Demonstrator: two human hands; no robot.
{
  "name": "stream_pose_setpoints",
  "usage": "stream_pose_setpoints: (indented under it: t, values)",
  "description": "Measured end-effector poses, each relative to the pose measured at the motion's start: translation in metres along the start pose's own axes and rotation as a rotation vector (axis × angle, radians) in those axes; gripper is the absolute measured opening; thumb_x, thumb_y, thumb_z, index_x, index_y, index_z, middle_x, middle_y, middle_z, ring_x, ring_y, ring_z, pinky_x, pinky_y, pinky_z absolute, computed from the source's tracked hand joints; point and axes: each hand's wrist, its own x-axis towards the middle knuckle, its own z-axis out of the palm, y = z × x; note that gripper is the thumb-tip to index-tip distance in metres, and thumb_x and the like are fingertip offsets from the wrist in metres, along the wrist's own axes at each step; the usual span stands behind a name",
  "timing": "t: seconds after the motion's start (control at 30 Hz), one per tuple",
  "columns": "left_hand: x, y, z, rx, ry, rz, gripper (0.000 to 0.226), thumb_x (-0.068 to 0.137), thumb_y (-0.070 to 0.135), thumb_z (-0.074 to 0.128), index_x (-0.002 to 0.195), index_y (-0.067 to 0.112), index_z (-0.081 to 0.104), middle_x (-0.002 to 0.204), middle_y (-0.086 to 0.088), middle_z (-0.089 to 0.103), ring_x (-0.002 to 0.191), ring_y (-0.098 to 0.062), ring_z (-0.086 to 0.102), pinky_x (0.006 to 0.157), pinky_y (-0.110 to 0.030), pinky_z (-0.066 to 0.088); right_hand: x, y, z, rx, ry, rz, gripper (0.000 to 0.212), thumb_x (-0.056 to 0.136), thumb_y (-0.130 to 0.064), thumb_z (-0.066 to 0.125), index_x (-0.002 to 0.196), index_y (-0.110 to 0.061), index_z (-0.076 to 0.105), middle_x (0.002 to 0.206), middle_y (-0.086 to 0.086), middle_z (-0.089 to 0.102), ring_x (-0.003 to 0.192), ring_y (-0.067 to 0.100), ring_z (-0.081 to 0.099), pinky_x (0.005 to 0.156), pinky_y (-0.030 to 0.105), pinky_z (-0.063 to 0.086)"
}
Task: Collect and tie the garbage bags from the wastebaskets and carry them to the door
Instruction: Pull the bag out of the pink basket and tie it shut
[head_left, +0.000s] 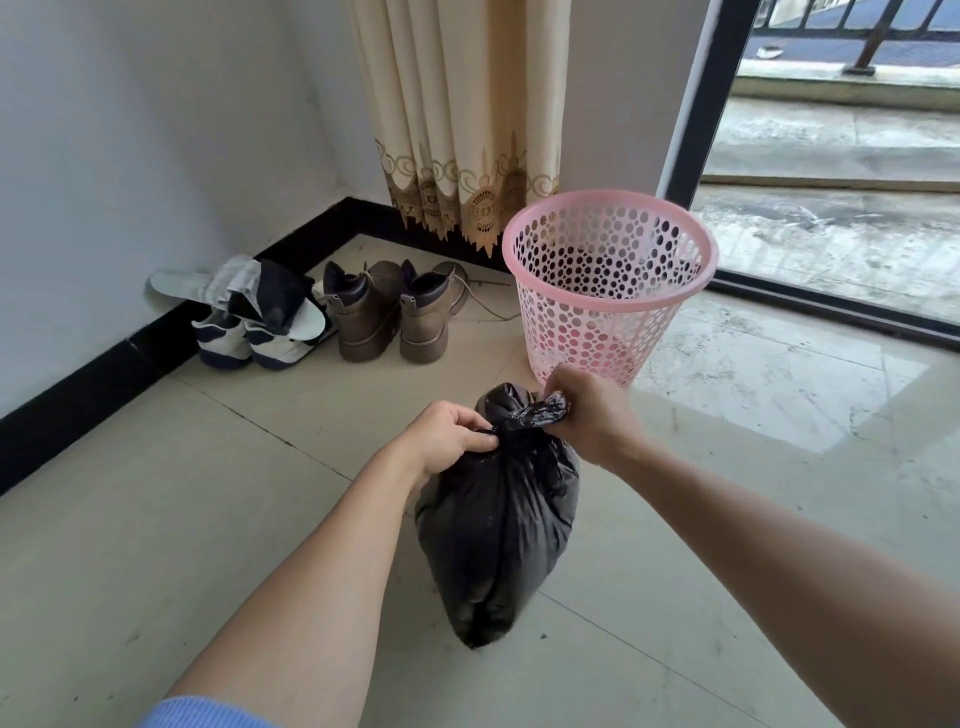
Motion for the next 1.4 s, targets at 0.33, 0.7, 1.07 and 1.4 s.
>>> stream_pose_setpoints:
  t: [0.33,0.7,1.07,1.4]
  values:
    - [-0.005,0.01,0.011,0.107,-0.235,-0.114,0.027,0.064,0.022,0.08,0.085,0.009,0.071,0.084,-0.007,0.063,0.076,-0.02,0.055,0.07,-0.027,0.04,-0.012,0.005,0.023,0.063,0.215,0.014,0.026,0.08,0.005,0.058,0.092,-0.015,0.048,0.079,0.006,0.06,0.071,0.028,0.055,0.062,0.042,0.046]
    - [0.0,0.004,0.011,-0.089,0.241,0.039,0.01,0.082,0.001,0.064,0.087,0.007,0.07,0.076,-0.007,0.064,0.065,-0.015,0.055,0.058,-0.022,0.044,-0.014,0.01,0.022,0.869,-0.45,0.565,0.02,0.082,-0.02,0.075,0.098,-0.009,0.069,0.091,0.012,0.067,0.079,0.024,0.069,0.08,0.039,0.057]
    - [0.006,-0.015,0.036,0.442,0.187,-0.012,0.019,0.071,0.004,0.074,0.086,0.015,0.069,0.089,-0.001,0.065,0.085,-0.018,0.06,0.078,-0.022,0.046,-0.014,0.023,0.015,0.825,-0.415,0.709,0.031,0.096,-0.037,0.05,0.107,-0.01,0.061,0.095,0.013,0.072,0.084,0.023,0.073,0.086,0.041,0.054]
    - [0.004,-0.015,0.035,0.395,0.468,0.115,0.029,0.071,-0.003,0.056,0.065,0.023,0.046,0.069,0.003,0.055,0.07,-0.023,0.051,0.064,-0.03,0.043,-0.013,0.013,0.018,0.828,-0.371,0.72,0.023,0.1,-0.029,0.044,0.108,-0.015,0.06,0.095,0.008,0.076,0.076,0.019,0.069,0.064,0.03,0.047]
